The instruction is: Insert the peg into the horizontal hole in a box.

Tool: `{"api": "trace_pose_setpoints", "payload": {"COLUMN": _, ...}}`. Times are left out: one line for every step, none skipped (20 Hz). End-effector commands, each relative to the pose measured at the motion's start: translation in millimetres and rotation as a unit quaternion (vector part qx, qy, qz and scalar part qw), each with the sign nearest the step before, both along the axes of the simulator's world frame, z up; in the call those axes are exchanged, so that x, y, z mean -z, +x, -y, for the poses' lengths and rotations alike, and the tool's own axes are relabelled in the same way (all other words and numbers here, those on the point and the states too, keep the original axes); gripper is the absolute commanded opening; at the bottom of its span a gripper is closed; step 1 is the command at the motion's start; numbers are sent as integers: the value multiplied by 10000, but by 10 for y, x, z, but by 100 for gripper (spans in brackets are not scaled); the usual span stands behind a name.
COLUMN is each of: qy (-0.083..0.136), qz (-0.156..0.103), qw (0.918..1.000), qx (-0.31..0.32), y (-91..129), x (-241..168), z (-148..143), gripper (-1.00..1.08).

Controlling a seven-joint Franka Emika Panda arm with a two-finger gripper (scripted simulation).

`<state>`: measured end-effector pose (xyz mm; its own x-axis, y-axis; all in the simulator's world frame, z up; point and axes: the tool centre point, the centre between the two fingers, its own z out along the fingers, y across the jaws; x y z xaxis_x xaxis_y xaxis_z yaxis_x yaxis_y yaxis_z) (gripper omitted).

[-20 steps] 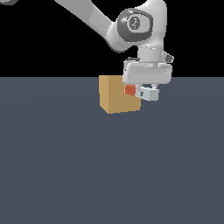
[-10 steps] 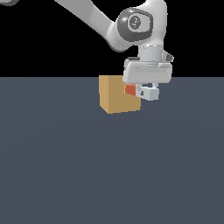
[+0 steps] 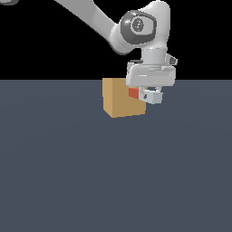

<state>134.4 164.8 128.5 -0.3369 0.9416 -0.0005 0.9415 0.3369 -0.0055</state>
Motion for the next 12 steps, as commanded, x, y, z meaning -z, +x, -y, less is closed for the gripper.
{"api": "trace_pose_setpoints", "payload": {"qy": 10, "qz": 23, "qw": 10000, "qx": -11, "y": -38, "x": -30, "z": -137, "gripper": -100}}
{"api": "trace_pose_setpoints", "payload": {"qy": 10, "qz": 23, "qw": 10000, "qx": -11, "y": -63, "x": -30, "z": -205, "gripper": -100}}
{"api": "trace_pose_setpoints", "payload": {"qy": 11, "qz": 26, "qw": 10000, "qx": -12, "y": -91, "x": -35, "z": -282, "gripper": -100}}
{"api": "trace_pose_setpoints", "payload": {"qy": 11, "qz": 26, "qw": 10000, "qx": -12, "y": -122, "x": -34, "z": -369, "gripper": -100}}
{"api": "trace_pose_setpoints", "payload": {"qy": 11, "qz": 30, "qw": 10000, "qx": -12, "y": -156, "x": -39, "z": -463, "gripper": -100}}
{"api": "trace_pose_setpoints", "payload": {"qy": 11, "qz": 30, "qw": 10000, "qx": -12, "y": -189, "x": -38, "z": -553, "gripper": -100}}
{"api": "trace_pose_setpoints", "payload": {"qy": 12, "qz": 33, "qw": 10000, "qx": -12, "y": -219, "x": -43, "z": -634, "gripper": -100}}
{"api": "trace_pose_setpoints", "payload": {"qy": 12, "qz": 33, "qw": 10000, "qx": -12, "y": -245, "x": -43, "z": -706, "gripper": -100}}
{"api": "trace_pose_setpoints", "payload": {"qy": 13, "qz": 36, "qw": 10000, "qx": -12, "y": -269, "x": -48, "z": -768, "gripper": -100}}
{"api": "trace_pose_setpoints", "payload": {"qy": 13, "qz": 36, "qw": 10000, "qx": -12, "y": -288, "x": -47, "z": -822, "gripper": -100}}
{"api": "trace_pose_setpoints", "payload": {"qy": 13, "qz": 36, "qw": 10000, "qx": -12, "y": -303, "x": -47, "z": -867, "gripper": -100}}
{"api": "trace_pose_setpoints", "payload": {"qy": 13, "qz": 36, "qw": 10000, "qx": -12, "y": -314, "x": -47, "z": -902, "gripper": -100}}
